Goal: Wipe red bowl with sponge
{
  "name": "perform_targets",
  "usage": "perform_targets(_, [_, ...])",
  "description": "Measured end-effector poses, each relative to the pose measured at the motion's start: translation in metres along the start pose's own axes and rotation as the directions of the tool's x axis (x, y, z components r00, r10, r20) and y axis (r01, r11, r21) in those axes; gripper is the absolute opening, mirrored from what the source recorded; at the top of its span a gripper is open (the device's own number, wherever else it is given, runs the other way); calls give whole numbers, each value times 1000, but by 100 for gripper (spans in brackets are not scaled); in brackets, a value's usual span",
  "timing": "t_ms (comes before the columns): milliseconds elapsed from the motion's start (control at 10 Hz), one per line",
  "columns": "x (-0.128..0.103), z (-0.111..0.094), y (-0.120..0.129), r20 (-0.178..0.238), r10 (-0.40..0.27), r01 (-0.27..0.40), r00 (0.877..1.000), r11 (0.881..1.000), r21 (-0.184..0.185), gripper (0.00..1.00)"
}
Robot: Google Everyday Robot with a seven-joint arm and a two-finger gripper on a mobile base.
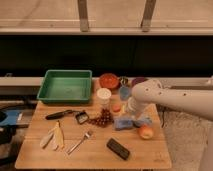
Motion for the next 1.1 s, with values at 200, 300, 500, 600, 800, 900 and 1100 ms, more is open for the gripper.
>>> perform_targets(200, [3, 10, -2, -19, 8, -8, 1000, 1000, -16, 65])
perform_targets(300, [5, 16, -3, -30, 13, -14, 999, 1000, -23, 65])
perform_targets(500, [6, 26, -8, -47, 29, -31, 998, 999, -36, 65])
perform_targets(600, [7, 28, -11, -55, 39, -41, 998, 998, -43, 65])
perform_targets(800, [8, 34, -15, -71, 54, -59, 996, 997, -58, 65])
perform_targets(900, [9, 37, -14, -78, 56, -61, 995, 996, -65, 65])
perform_targets(1100, [9, 41, -14, -87, 58, -64, 995, 996, -69, 65])
